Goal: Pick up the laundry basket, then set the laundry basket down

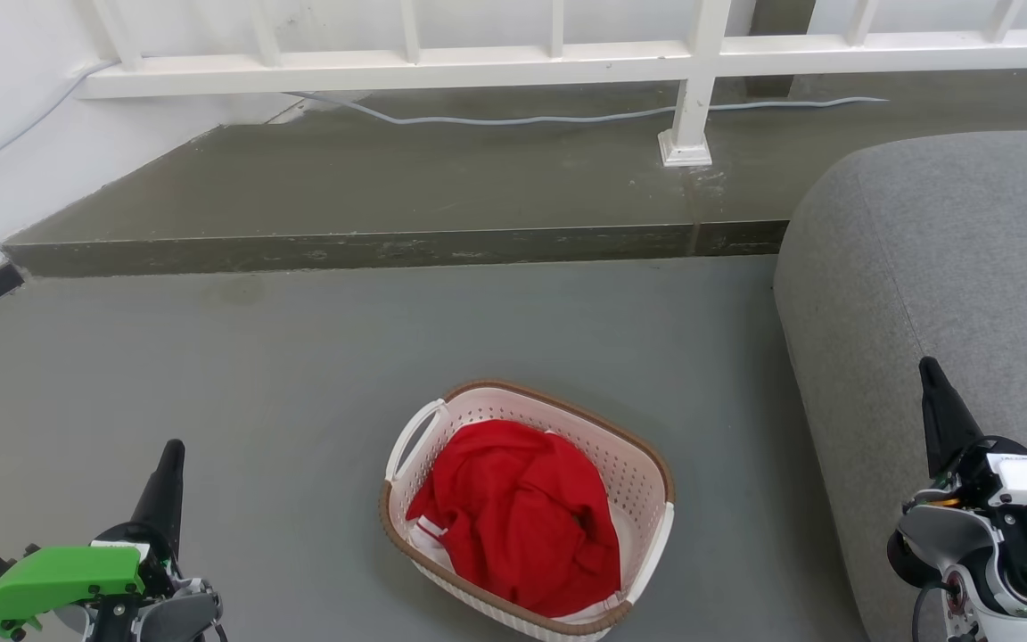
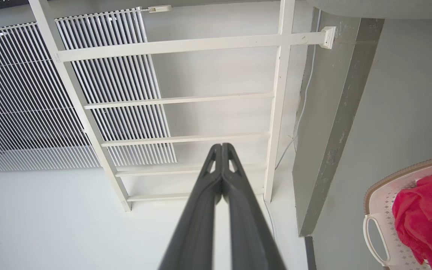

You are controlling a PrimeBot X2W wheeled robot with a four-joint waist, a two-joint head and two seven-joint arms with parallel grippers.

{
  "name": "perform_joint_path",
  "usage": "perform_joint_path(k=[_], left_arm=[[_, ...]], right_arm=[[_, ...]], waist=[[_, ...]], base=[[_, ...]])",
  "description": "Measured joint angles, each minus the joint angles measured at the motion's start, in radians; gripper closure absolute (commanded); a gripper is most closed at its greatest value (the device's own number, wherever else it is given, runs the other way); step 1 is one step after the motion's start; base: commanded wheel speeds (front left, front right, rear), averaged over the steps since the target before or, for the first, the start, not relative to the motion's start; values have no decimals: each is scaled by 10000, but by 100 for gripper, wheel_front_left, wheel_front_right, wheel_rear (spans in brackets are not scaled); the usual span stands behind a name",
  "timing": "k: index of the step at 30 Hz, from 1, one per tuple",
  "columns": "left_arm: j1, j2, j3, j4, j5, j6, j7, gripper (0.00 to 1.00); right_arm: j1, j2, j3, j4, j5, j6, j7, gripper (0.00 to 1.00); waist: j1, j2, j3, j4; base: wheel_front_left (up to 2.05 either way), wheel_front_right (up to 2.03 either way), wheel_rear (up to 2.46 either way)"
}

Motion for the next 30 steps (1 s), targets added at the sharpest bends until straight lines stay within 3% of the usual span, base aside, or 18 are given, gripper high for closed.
perform_joint_path(k=[13, 14, 30], left_arm=[[128, -48, -33, 209, -2, 8, -2, 100], [214, -90, -46, 341, -2, 8, -2, 0], [391, -186, -201, 81, 207, 10, -207, 0]], right_arm=[[117, 86, 6, 203, 4, -42, -2, 100], [213, 153, 12, 326, 4, -44, -2, 0], [423, 161, 63, 199, -472, -44, -391, 0]], waist=[[0, 0, 0, 0], [0, 0, 0, 0], [0, 0, 35, -10]], base=[[0, 0, 0], [0, 0, 0], [0, 0, 0]])
